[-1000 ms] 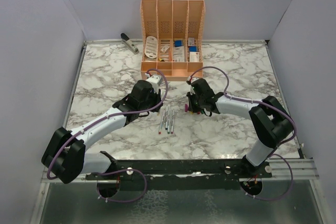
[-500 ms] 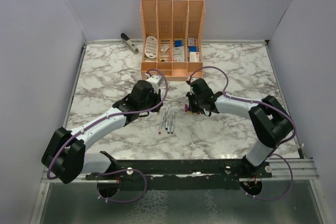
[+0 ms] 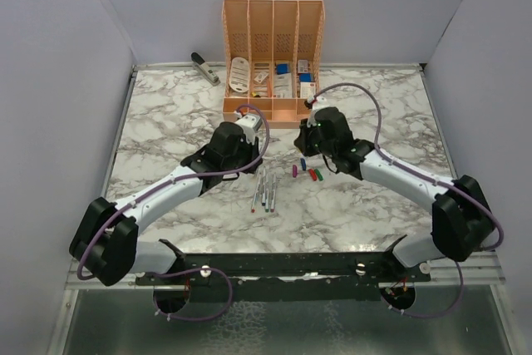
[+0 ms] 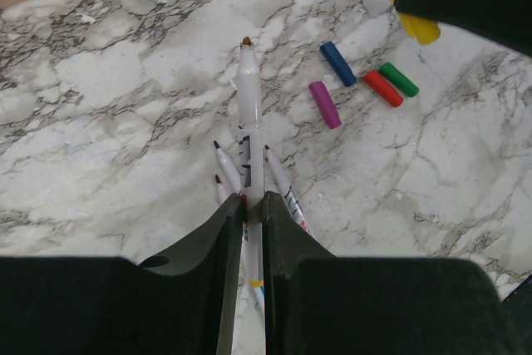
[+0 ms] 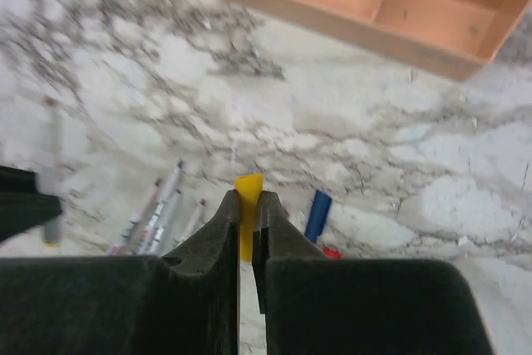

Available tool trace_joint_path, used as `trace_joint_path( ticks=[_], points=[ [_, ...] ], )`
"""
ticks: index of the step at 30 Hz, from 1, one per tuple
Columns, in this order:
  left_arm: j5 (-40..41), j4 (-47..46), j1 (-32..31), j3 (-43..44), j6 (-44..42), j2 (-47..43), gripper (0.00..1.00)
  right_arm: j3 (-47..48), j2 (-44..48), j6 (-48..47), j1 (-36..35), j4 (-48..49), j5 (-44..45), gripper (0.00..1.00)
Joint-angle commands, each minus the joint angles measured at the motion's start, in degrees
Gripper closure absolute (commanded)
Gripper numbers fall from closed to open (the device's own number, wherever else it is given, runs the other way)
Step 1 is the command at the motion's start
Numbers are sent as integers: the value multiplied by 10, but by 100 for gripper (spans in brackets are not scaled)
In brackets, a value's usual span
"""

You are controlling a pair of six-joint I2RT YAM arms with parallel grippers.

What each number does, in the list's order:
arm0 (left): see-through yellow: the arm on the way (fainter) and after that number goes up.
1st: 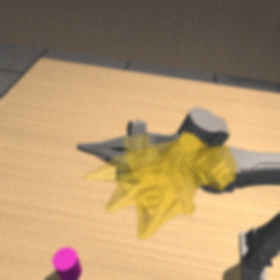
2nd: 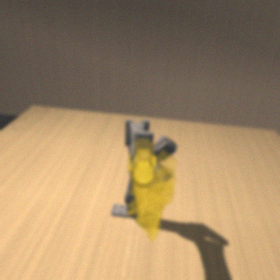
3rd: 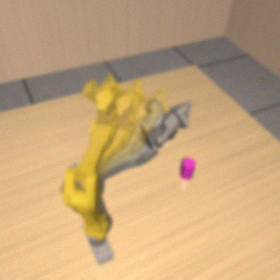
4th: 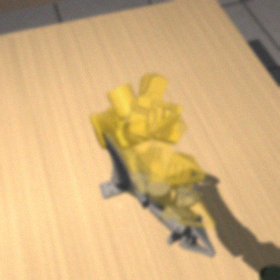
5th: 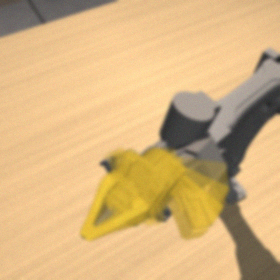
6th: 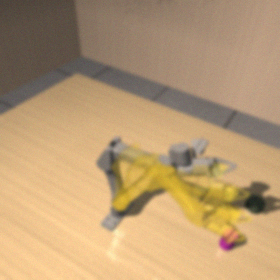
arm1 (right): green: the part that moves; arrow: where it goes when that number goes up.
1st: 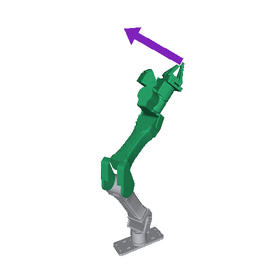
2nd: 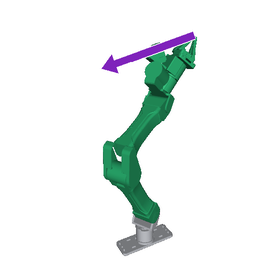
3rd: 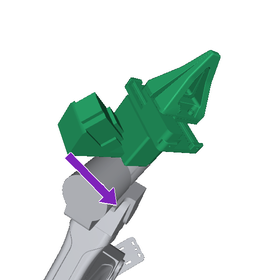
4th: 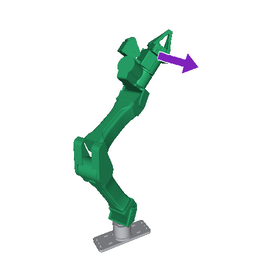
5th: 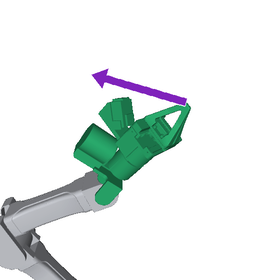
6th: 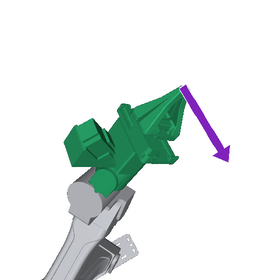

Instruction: Insert the pens into the pen caps

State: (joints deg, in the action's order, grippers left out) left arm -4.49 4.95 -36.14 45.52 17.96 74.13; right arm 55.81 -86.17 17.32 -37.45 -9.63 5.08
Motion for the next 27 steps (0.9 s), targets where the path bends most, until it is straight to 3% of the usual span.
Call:
trace_joint_path(
  ticks=[1, 11, 21, 27],
  points=[
    [-75, -56, -9, 15, -10, 16, 100, -26, 68, 11, -3, 140, -1, 98],
    [-179, -220, -28, 3, 51, 15, 100, -145, 202, 42, -3, 375, -14, 99],
    [-203, -242, -54, 26, 74, 29, 100, -243, 259, 92, -3, 551, -4, 98],
    [-212, -250, -58, 31, 85, 18, 100, -247, 252, 75, -3, 575, -3, 98]
  ],
)
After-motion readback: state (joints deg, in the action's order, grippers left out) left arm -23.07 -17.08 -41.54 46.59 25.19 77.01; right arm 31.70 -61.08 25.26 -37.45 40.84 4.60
